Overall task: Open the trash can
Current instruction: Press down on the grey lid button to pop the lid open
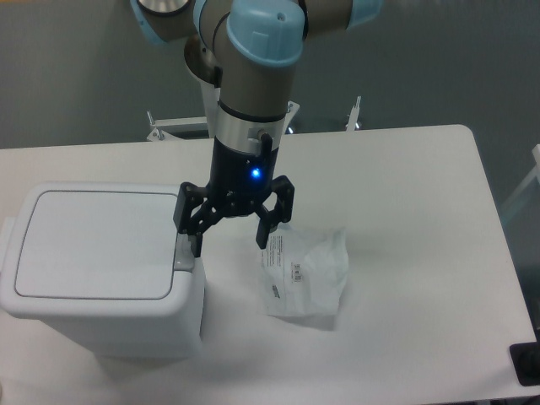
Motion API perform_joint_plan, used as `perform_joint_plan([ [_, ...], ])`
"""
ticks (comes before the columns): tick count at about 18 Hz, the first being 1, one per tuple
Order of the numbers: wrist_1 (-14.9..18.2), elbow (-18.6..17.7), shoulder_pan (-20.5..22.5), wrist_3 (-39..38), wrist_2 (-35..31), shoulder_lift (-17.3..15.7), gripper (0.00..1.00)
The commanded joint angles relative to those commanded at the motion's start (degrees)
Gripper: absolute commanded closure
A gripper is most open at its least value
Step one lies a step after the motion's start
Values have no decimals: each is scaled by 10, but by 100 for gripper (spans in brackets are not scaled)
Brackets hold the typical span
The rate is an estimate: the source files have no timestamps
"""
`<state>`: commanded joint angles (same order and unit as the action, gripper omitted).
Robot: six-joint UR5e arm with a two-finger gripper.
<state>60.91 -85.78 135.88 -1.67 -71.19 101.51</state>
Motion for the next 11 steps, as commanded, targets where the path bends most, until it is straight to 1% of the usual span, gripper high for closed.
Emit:
perform_joint_plan([
  [11,-1,-6,-2,2,0,0,0],
])
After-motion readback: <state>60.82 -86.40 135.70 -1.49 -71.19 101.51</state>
